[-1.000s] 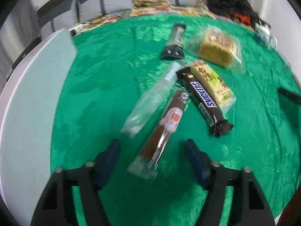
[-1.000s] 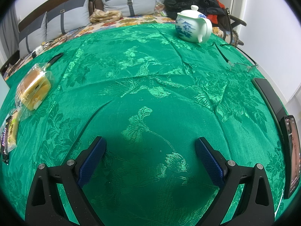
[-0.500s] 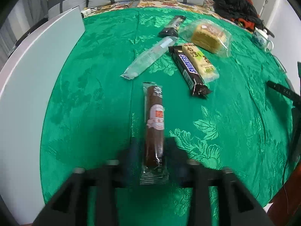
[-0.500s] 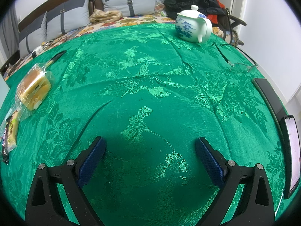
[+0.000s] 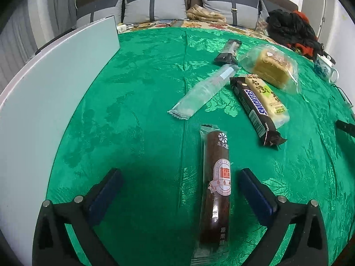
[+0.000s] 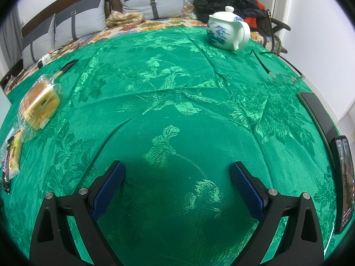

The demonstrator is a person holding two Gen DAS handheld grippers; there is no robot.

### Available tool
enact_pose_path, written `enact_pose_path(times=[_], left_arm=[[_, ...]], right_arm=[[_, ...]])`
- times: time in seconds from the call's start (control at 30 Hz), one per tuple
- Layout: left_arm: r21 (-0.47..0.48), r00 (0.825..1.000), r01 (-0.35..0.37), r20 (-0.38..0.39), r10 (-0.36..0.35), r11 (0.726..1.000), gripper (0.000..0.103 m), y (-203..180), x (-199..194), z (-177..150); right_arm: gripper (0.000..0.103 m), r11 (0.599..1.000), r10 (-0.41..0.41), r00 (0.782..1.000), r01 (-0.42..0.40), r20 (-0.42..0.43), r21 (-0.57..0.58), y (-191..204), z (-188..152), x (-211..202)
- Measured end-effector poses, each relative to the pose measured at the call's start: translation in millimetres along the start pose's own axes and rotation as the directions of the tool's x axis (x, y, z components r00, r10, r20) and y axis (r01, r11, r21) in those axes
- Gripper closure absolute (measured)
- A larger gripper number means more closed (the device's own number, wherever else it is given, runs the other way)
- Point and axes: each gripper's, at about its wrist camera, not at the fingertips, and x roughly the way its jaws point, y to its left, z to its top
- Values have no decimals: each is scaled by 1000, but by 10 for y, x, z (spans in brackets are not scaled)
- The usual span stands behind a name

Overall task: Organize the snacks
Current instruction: 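Lower left tool over the brown sausage with red label, then close left tool on the brown sausage while right tool grasps the yellow rice cake pouch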

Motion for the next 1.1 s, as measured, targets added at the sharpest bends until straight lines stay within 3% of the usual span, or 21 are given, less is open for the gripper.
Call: enact_pose_path(times=[0.47, 0.57, 0.63, 0.67, 0.8, 0.87, 0.9, 0.93, 1.0, 1.07, 1.1], left_arm=[[-5, 1000, -6, 5, 6, 1000, 0, -6, -8, -15], [-6, 1000, -5, 6, 6, 1000, 0, -6, -8, -15], [-6, 1000, -5, 6, 5, 1000, 0, -6, -8, -15], [-6, 1000, -5, 6, 5, 1000, 0, -6, -8, -15], [-6, 1000, -6, 6, 6, 1000, 0, -5, -8, -16], [-6, 1000, -6, 6, 6, 1000, 0, -4, -8, -16], [-6, 1000, -6, 6, 6, 1000, 0, -4, -8, -16], [-6, 1000, -6, 6, 6, 1000, 0, -4, -8, -16], [-6, 1000, -5, 6, 5, 1000, 0, -3, -9, -17], [-6, 1000, -5, 6, 5, 1000, 0, -3, -8, -16], [-6, 1000, -5, 6, 5, 1000, 0, -3, -9, -17]], right_arm=[[4, 1000, -19, 1000, 19, -1, 25, 14, 2, -2], [6, 999, 43, 998, -43, -45, 4, 69, 14, -45], [7, 975, 223, 973, -221, -58, 31, 199, 11, -179], [7, 946, 325, 943, -323, -70, 35, 346, 19, -258], [9, 839, 527, 830, -542, -182, -44, 1116, 92, -424], [10, 823, 541, 816, -564, -202, -74, 1420, 162, -432], [16, 828, 529, 822, -555, -212, -84, 1584, 231, -391], [35, 842, 503, 833, -533, -229, -90, 1726, 302, -311], [56, 853, 478, 828, -518, -291, -72, 1925, 399, -118], [56, 854, 455, 817, -512, -355, -86, 2141, 433, 23], [56, 855, 433, 825, -504, -363, -124, 2263, 427, 35]])
